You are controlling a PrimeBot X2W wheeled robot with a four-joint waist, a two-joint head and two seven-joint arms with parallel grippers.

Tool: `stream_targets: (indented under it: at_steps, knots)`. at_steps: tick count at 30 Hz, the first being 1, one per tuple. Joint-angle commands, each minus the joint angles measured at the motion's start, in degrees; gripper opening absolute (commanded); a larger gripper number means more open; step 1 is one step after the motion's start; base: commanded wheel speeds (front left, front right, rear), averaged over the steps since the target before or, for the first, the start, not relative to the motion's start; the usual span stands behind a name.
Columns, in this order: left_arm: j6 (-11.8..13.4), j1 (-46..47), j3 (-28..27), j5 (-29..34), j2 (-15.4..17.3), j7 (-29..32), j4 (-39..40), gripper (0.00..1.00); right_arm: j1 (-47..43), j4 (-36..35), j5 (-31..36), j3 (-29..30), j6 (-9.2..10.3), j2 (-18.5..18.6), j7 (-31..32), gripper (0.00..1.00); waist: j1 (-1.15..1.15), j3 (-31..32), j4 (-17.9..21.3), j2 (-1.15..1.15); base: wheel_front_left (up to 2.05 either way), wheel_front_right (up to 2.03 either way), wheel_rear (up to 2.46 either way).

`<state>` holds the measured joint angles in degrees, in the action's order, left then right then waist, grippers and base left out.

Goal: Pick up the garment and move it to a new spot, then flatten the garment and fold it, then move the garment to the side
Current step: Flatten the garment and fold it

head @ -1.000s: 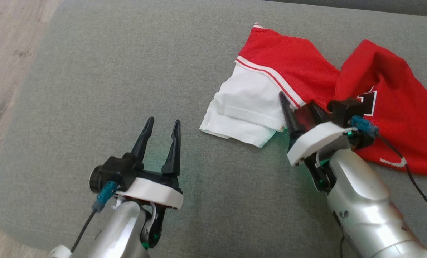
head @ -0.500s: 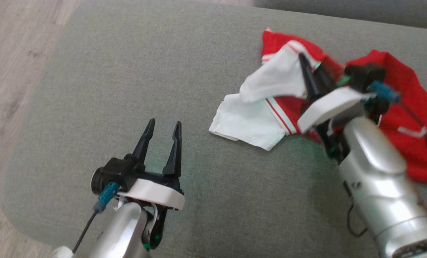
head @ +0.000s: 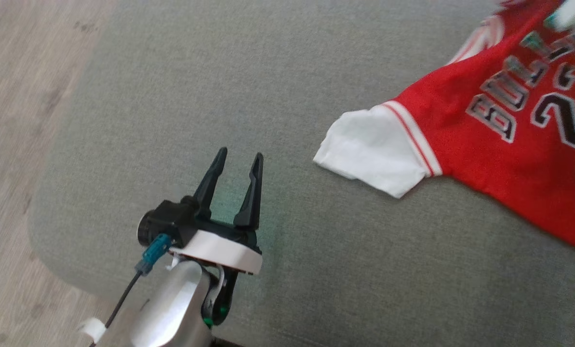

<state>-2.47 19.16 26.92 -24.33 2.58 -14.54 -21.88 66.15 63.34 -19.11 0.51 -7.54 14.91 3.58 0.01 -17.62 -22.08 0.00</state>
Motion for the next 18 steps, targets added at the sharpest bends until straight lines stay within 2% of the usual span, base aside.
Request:
stream_targets:
  at_steps: [1,4,7,14,18]
  knots:
    - [0.56,2.33,-1.27,-0.72,0.32,-0.46,2.16,1.0,4.41,1.38,4.03,0.65,0.05,1.68,0.49,1.0,-0.01,-1.47,-1.42,0.0,0.0,0.0,0.0]
    - [1.25,2.61,-1.3,-1.41,0.31,-0.46,2.82,1.0,8.92,4.92,10.08,2.13,0.05,3.77,0.62,1.0,-0.01,-2.08,-1.18,0.0,0.0,0.0,0.0]
    - [1.74,2.49,-1.98,-1.72,0.31,-0.46,3.25,1.0,10.62,6.25,12.47,3.54,0.05,3.56,-0.29,1.0,-0.01,-1.79,0.14,0.0,0.0,0.0,0.0]
    - [1.35,2.32,-4.23,0.13,0.31,-0.46,3.69,1.0,8.24,5.73,13.62,2.88,0.05,1.48,-6.57,1.0,-0.01,0.82,5.92,0.0,0.0,0.0,0.0]
    - [1.07,2.1,-5.97,1.43,0.31,-0.46,3.92,1.0,4.22,3.56,12.12,-0.45,0.05,-0.75,-11.47,1.0,-0.01,3.03,9.53,0.0,0.0,0.0,0.0]
